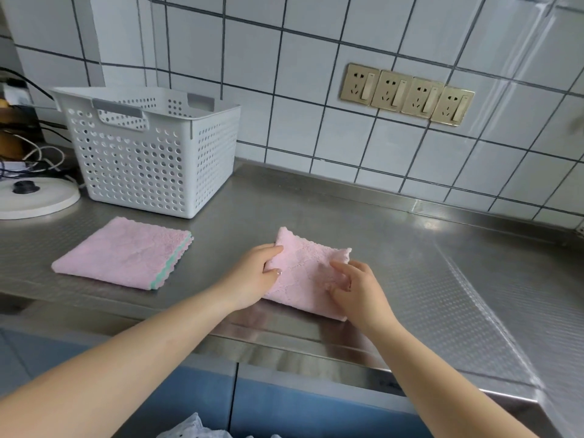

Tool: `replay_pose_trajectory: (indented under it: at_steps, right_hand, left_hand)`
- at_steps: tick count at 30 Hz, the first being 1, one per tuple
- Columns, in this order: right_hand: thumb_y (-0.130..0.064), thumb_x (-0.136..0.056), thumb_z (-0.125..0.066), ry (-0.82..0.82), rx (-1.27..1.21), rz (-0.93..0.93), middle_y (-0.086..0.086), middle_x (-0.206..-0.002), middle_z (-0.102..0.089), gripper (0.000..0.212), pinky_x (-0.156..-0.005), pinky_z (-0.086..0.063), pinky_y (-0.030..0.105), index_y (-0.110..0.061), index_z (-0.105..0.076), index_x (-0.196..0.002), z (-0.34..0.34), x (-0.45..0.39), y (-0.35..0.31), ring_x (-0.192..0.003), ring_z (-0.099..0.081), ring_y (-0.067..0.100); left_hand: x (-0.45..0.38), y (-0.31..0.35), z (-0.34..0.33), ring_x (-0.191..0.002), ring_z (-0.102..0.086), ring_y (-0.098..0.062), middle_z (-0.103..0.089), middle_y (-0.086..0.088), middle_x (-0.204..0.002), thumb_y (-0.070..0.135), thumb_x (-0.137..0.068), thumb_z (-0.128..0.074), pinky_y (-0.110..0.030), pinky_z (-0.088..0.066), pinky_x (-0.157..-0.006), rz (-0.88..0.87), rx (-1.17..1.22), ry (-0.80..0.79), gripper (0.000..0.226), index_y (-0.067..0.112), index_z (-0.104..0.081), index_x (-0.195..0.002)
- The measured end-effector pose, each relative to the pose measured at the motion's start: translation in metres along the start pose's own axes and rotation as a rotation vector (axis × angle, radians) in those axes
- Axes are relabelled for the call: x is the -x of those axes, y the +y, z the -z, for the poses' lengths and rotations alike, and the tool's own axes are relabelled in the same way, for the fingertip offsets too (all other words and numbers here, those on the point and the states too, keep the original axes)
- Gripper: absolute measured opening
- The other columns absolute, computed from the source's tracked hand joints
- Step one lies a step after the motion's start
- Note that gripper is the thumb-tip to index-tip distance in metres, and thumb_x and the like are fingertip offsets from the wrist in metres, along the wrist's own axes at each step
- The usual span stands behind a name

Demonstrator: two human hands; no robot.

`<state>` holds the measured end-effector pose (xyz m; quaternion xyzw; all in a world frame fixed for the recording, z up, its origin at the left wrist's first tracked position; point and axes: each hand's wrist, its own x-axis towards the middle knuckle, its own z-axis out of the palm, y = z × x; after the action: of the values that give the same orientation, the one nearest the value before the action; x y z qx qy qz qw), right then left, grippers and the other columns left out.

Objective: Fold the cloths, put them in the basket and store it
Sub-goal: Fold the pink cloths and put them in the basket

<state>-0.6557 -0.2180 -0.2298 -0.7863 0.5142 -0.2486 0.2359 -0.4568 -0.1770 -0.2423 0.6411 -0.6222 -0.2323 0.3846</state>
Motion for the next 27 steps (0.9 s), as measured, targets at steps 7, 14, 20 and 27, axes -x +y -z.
replay_pose_trajectory:
  at_steps: [7,14,20,27]
  right_hand:
    - [-0.014,-0.085,-0.064,-0.115,-0.319,0.061,0.006,-0.114,-0.063,0.042,-0.092,-0.05,0.034,-0.013,-0.057,-0.127,-0.05,-0.022,-0.088,-0.09,-0.062,0.02]
    - [-0.013,-0.086,-0.064,-0.287,-0.388,0.127,0.008,-0.112,-0.066,0.05,-0.094,-0.049,0.031,-0.012,-0.05,-0.134,-0.114,-0.046,-0.171,-0.093,-0.064,0.019]
    - [-0.015,-0.086,-0.063,-0.335,-0.324,0.097,0.005,-0.117,-0.063,0.05,-0.087,-0.046,0.022,-0.015,-0.05,-0.134,-0.145,-0.056,-0.192,-0.103,-0.062,0.019]
    - [-0.015,-0.087,-0.062,-0.331,-0.243,0.102,0.003,-0.102,-0.065,0.045,-0.076,-0.042,0.019,-0.013,-0.054,-0.131,-0.157,-0.055,-0.184,-0.083,-0.058,0.015]
  left_hand:
    - [0.025,-0.043,0.112,-0.131,-0.04,-0.007,-0.044,0.005,-0.142,0.0,-0.09,-0.053,-0.02,-0.027,-0.106,0.116,0.088,0.176,0.052,0.016,-0.045,-0.138]
    - [0.048,-0.082,0.211,-0.133,-0.038,-0.013,-0.04,-0.002,-0.146,-0.004,-0.089,-0.052,-0.025,-0.028,-0.11,0.244,0.019,0.243,0.052,0.013,-0.045,-0.137]
    - [0.056,-0.115,0.227,-0.133,-0.038,-0.011,-0.042,-0.001,-0.146,-0.002,-0.088,-0.053,-0.027,-0.029,-0.11,0.336,0.026,0.235,0.052,0.014,-0.046,-0.137]
    - [0.056,-0.132,0.219,-0.131,-0.04,-0.011,-0.042,0.0,-0.145,0.001,-0.089,-0.055,-0.022,-0.029,-0.104,0.36,-0.005,0.199,0.052,0.018,-0.047,-0.137]
